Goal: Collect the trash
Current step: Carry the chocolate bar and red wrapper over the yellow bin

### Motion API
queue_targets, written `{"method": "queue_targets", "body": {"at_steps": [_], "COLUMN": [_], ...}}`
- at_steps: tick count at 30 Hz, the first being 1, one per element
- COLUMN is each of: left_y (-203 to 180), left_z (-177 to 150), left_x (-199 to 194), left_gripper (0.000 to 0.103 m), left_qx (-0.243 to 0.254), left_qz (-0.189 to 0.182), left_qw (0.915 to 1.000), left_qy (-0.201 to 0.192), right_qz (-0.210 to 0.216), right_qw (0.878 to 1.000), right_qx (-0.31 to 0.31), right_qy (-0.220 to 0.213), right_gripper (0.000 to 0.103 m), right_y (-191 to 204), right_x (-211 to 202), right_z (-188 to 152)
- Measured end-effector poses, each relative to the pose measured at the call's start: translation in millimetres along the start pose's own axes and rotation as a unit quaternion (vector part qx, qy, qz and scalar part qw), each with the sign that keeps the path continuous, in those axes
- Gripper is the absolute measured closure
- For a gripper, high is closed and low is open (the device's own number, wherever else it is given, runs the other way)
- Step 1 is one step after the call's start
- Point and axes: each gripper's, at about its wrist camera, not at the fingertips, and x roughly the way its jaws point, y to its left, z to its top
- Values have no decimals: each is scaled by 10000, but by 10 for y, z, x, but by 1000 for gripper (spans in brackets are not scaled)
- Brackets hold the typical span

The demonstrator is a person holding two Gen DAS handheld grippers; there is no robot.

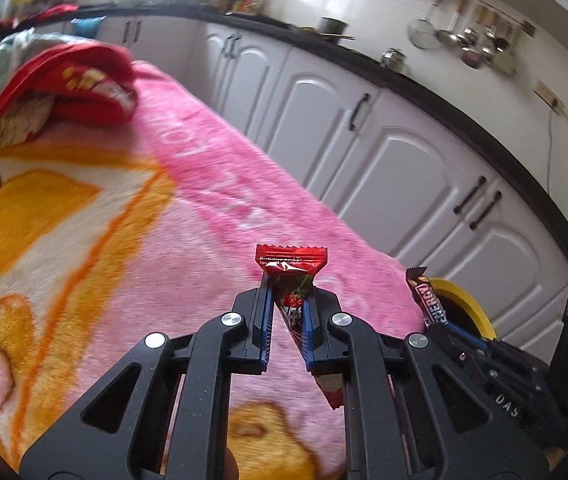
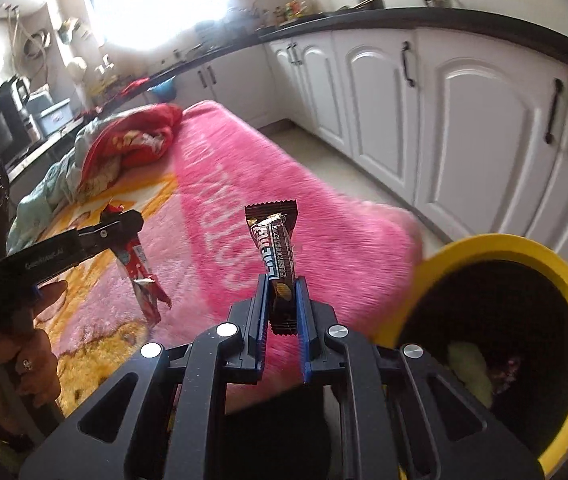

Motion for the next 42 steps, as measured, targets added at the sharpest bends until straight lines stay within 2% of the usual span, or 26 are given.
{"method": "queue_targets", "body": {"at_steps": [11,21,33,42], "left_y": [-594,-932,-1454,-1768], "left_z": [-66,-144,-309,-416], "left_x": [-66,-83,16,127], "left_gripper": [96,96,96,96], "left_qx": [664,1055,1632,2036], "left_qz": [-330,-565,-924,-1072], "left_qw": [9972,9928,9822,9731], "left_qy": [-70,-73,8,91], "right_qz": [-341,-692,-1118,-1281], "right_qw": [9978,9923,9834,9777], "right_qx": [422,768,1144,1422], "right_qy": [-374,-677,-855,-864], "right_gripper": [90,90,90,90], "right_y": [-438,-761,-1118,-1342], "right_x": [-475,-810,-1117,-1216], "right_z": [-86,-177,-344,-480]}}
